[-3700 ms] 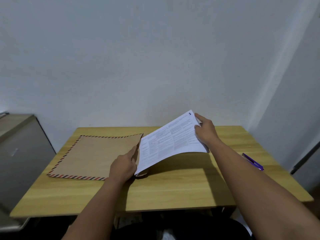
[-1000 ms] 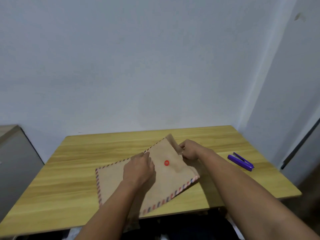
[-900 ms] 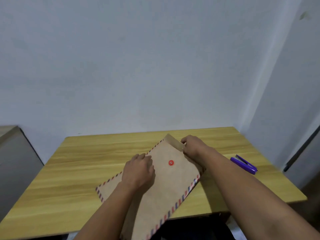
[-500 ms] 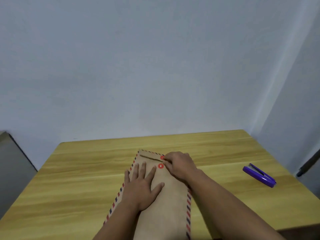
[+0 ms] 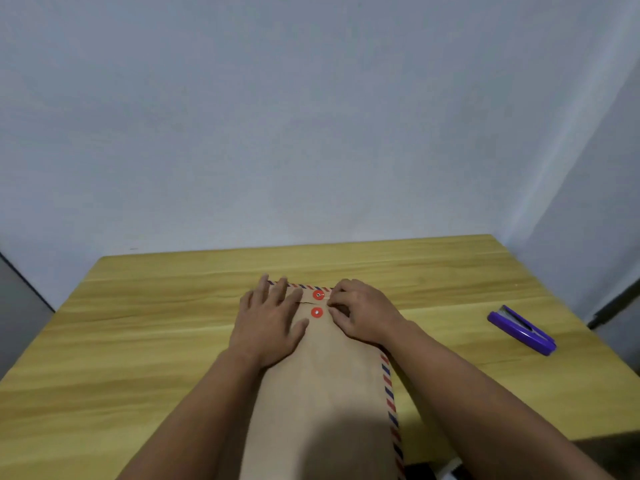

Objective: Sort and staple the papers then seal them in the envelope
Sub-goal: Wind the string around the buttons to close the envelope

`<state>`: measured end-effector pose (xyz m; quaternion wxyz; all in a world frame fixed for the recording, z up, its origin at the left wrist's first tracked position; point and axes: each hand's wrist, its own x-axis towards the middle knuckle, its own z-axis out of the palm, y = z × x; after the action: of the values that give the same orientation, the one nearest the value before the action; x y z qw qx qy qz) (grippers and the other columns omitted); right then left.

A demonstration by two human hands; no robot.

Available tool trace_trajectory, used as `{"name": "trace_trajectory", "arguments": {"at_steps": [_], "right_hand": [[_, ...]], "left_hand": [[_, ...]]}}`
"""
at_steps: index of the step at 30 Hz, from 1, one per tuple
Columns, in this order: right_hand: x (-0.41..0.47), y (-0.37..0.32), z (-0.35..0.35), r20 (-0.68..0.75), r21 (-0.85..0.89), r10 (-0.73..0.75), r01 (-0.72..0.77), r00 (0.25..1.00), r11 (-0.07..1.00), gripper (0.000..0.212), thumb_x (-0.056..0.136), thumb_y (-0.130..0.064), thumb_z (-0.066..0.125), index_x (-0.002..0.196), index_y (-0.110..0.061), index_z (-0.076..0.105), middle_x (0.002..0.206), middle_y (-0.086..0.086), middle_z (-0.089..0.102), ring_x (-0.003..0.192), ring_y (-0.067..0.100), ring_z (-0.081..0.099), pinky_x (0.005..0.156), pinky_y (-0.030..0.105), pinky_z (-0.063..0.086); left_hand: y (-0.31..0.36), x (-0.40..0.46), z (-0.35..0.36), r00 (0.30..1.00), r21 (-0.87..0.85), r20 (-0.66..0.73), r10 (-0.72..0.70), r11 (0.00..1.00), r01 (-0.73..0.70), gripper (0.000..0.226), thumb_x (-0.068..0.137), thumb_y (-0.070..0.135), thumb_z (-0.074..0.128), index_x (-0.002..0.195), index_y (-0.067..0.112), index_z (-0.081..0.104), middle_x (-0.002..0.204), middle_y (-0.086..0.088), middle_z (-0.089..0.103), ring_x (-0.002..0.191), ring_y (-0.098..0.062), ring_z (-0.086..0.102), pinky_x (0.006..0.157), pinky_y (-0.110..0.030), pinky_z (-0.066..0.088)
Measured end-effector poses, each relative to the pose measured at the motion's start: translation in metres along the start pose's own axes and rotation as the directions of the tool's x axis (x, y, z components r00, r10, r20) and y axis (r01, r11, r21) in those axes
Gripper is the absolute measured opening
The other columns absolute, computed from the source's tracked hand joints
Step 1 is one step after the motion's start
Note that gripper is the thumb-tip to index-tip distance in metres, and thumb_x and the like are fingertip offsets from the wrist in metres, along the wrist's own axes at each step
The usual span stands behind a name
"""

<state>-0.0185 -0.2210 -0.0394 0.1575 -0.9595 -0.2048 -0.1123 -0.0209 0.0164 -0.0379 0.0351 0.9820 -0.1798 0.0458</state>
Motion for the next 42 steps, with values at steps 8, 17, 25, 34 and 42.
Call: {"name": "trace_trajectory", "arguments": {"at_steps": [8, 17, 25, 34, 42], "right_hand": [[0.056, -0.004, -0.036, 0.359, -0.165, 0.208, -0.158, 0.910, 0.974, 0.019, 0.081, -0.016, 0.066, 0.098, -0.019, 0.075, 0.099, 0.003, 0.073, 0.094, 0.025, 0.067, 0.081, 0.037, 0.058], [0.093, -0.049, -0.044, 0.521, -0.488, 0.218, 0.078, 0.825, 0.869, 0.014, 0.073, -0.009, 0.075, 0.073, -0.011, 0.061, 0.073, 0.005, 0.061, 0.061, 0.022, 0.059, 0.052, 0.030, 0.050], [0.086, -0.032, -0.045, 0.448, -0.392, 0.148, 0.045, 0.882, 0.919, 0.015, 0.080, -0.031, 0.062, 0.079, -0.017, 0.063, 0.077, 0.000, 0.064, 0.074, 0.026, 0.063, 0.060, 0.033, 0.052], [0.082, -0.029, -0.047, 0.321, 0.159, 0.185, -0.245, 0.929, 0.956, 0.015, 0.076, -0.023, 0.078, 0.081, -0.020, 0.064, 0.077, -0.008, 0.069, 0.072, 0.006, 0.064, 0.066, 0.033, 0.052], [0.087, -0.010, -0.078, 0.161, 0.325, 0.332, -0.368, 0.929, 0.871, 0.013, 0.088, -0.015, 0.071, 0.100, -0.017, 0.074, 0.061, -0.005, 0.056, 0.057, 0.011, 0.055, 0.065, 0.028, 0.043]], "left_hand": [[-0.005, 0.001, 0.018, 0.999, -0.100, 0.034, -0.012, 0.995, 0.016, 0.071, 0.095, 0.072, 0.013, 0.160, 0.043, 0.015, 0.172, 0.008, 0.004, 0.158, -0.018, -0.005, 0.125, -0.055, -0.003], [-0.003, -0.012, 0.018, 0.998, -0.122, 0.023, -0.053, 0.991, 0.055, 0.070, 0.096, 0.072, 0.016, 0.159, 0.043, 0.018, 0.172, 0.006, 0.004, 0.158, -0.019, -0.005, 0.125, -0.055, -0.004], [0.000, -0.012, 0.014, 0.998, -0.138, 0.013, -0.066, 0.988, 0.067, 0.070, 0.096, 0.072, 0.018, 0.159, 0.041, 0.022, 0.171, 0.006, 0.008, 0.158, -0.019, -0.003, 0.125, -0.055, -0.005], [-0.001, -0.011, 0.017, 0.997, -0.126, 0.001, -0.072, 0.989, 0.071, 0.071, 0.095, 0.072, 0.015, 0.159, 0.042, 0.020, 0.171, 0.006, 0.009, 0.158, -0.019, -0.003, 0.125, -0.055, -0.004], [0.000, -0.011, 0.016, 0.997, -0.134, 0.010, -0.077, 0.988, 0.077, 0.070, 0.096, 0.072, 0.016, 0.159, 0.042, 0.021, 0.171, 0.006, 0.010, 0.158, -0.019, -0.003, 0.125, -0.055, -0.003]]}}
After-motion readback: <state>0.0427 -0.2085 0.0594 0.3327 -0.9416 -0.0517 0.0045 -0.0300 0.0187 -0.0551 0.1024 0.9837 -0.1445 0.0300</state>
